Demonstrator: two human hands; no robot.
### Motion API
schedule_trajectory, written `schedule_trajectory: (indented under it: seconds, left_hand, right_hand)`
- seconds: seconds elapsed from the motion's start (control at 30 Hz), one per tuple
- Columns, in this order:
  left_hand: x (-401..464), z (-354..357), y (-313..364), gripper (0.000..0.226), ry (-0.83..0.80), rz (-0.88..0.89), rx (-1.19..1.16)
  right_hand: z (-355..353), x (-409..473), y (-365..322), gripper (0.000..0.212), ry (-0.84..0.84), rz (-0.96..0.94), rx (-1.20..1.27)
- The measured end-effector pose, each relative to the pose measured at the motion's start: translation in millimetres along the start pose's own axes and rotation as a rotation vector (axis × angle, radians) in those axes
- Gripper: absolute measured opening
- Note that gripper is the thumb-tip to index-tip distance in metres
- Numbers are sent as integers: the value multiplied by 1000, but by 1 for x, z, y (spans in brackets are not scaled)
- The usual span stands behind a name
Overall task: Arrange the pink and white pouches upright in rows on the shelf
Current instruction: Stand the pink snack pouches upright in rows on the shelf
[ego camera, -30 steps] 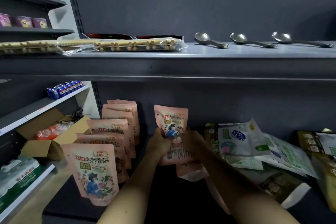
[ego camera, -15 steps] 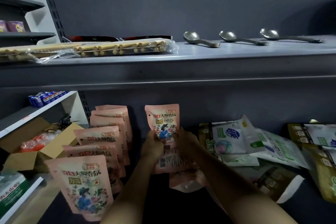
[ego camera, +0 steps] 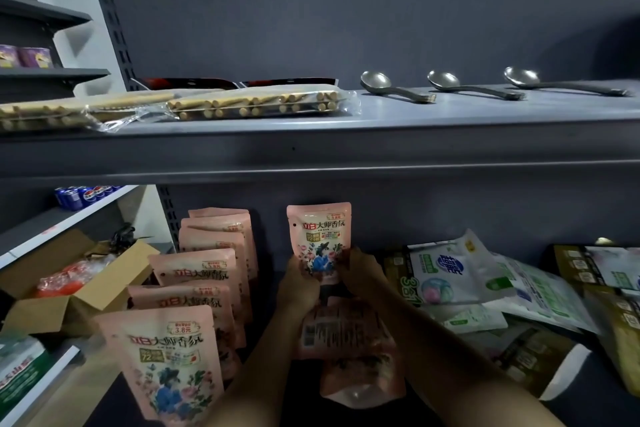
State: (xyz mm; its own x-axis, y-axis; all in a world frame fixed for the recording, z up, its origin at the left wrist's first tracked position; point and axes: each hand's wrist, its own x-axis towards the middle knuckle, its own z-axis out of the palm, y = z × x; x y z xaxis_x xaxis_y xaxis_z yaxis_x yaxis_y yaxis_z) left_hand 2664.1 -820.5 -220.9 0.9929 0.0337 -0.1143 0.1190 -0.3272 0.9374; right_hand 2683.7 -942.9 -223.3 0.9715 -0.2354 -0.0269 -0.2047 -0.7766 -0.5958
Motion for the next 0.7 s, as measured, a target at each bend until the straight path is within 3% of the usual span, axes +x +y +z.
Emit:
schedule_trajectory:
  seconds: [0.3, 0.47, 0.6, 0.7]
  left_hand:
    - [-4, -4, 4, 37, -40, 27, 101]
    - [-10, -6, 9, 36, -138, 97, 340]
    - [-31, -7, 21, 46, -417, 214, 623]
    - [-56, -8, 36, 54, -706, 158, 854]
  right_hand:
    - [-8, -8, -9, 48, -1, 84, 94]
    - [-26, -19, -13, 38, -39, 93, 65]
    - [-46, -34, -14, 32, -14, 61, 71]
    - [-61, -45, -10, 33, 48, 43, 60]
